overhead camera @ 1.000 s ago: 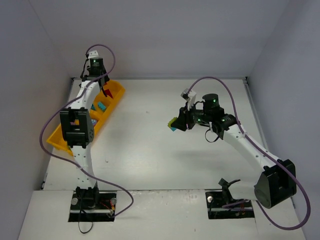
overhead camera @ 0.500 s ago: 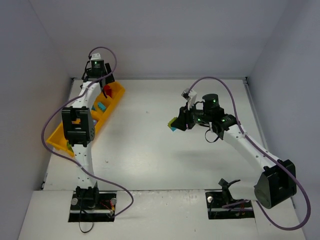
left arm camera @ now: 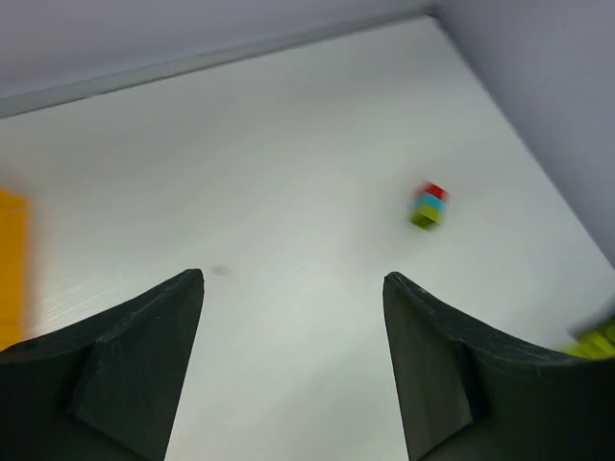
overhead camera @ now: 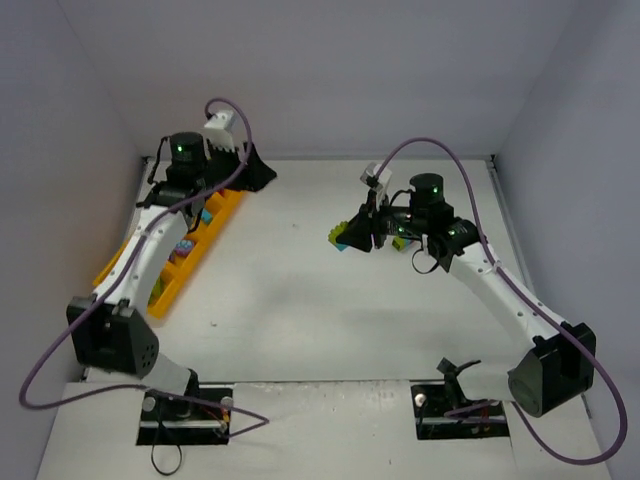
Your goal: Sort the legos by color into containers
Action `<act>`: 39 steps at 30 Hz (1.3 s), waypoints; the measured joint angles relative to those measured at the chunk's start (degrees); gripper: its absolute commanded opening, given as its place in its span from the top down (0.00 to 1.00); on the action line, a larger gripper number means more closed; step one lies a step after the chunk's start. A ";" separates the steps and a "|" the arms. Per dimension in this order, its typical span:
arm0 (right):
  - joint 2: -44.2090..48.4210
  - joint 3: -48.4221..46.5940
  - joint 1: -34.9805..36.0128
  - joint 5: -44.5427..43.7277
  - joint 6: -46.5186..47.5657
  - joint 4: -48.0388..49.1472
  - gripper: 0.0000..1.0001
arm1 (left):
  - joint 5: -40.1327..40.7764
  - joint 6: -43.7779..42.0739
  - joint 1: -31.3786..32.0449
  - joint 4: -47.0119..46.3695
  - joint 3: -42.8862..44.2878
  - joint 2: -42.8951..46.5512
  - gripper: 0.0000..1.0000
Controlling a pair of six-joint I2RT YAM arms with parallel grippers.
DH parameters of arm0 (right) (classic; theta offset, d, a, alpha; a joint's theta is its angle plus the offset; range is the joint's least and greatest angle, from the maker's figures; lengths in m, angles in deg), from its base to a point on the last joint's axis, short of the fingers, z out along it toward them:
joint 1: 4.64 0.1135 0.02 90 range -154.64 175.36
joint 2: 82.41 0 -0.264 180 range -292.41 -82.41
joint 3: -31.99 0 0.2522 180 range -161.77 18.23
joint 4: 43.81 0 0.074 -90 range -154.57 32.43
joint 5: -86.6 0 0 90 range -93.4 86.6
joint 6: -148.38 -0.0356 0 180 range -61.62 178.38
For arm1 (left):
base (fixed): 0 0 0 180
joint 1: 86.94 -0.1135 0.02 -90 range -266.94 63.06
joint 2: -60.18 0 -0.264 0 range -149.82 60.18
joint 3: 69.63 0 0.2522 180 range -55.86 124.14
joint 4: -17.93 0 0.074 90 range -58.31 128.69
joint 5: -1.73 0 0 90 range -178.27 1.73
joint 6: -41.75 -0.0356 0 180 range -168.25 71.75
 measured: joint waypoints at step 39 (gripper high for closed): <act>-12.83 -11.50 0.00 26.77 4.39 0.68 1.00 | -32.33 -11.45 13.90 5.92 -10.03 8.81 0.35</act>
